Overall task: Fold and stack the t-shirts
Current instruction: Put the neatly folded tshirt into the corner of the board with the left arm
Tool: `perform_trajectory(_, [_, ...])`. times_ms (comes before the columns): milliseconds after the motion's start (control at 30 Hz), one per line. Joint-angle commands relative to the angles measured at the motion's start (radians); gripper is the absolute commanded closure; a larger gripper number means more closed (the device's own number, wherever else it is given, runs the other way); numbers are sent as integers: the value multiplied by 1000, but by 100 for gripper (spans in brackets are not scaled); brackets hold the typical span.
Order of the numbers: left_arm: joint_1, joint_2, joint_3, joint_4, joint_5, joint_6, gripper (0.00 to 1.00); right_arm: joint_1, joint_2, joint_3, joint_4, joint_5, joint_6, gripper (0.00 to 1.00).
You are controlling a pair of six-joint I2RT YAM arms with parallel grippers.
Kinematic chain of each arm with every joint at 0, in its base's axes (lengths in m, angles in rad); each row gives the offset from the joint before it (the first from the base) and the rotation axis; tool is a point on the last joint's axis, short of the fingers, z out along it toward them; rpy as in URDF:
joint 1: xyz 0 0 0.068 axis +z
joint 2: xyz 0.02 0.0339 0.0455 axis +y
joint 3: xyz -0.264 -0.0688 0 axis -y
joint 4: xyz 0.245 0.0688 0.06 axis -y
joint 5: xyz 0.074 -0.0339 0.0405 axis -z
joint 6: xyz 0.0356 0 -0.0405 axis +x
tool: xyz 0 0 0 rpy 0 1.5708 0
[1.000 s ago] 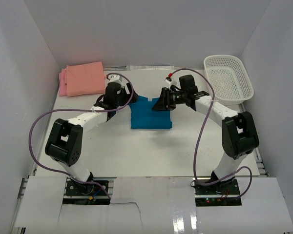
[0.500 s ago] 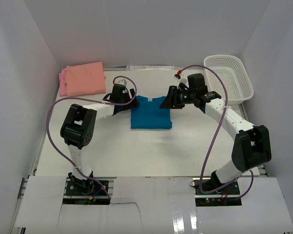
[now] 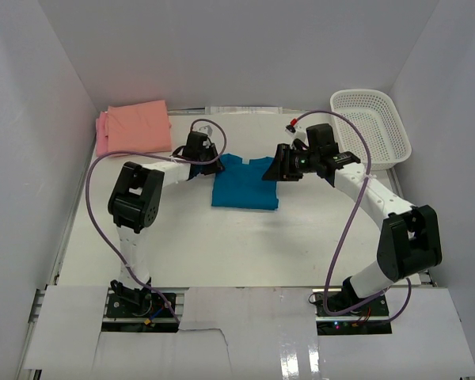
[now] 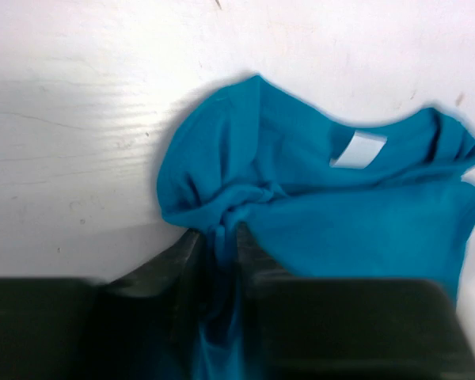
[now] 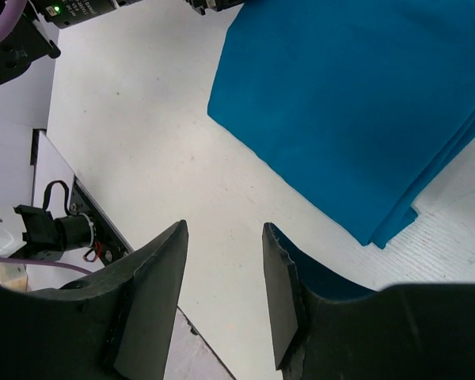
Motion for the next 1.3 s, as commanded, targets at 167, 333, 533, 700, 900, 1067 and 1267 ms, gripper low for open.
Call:
perform_trajectory(167, [-2,70,44,-140,136,40,100,-14,-60,-6,2,-12,-21,50])
perform_trajectory(333, [89,62,197,-168,204,42,100,-15,-66,-3,-3,-10,-21,50])
perform_trajectory(533, [214,80,393,-277,216,45,100,-17,-76,-10,-4,-13,-21,50])
perform_trajectory(700, [254,82,458,-323,239,36,100,-17,-83,-24,2,-26,-21,50])
perform_trajectory(900, [257,103,611,-341,245,76,100,-17,-106,-44,4,-38,-23,50])
perform_trajectory(1067, [282,138,736,-387,218,155,100,-15,-152,-86,23,-40,-18,50])
perform_trajectory(1267, [356,184,860,-412,248,157,100,-15,-167,-115,27,-43,-15,50])
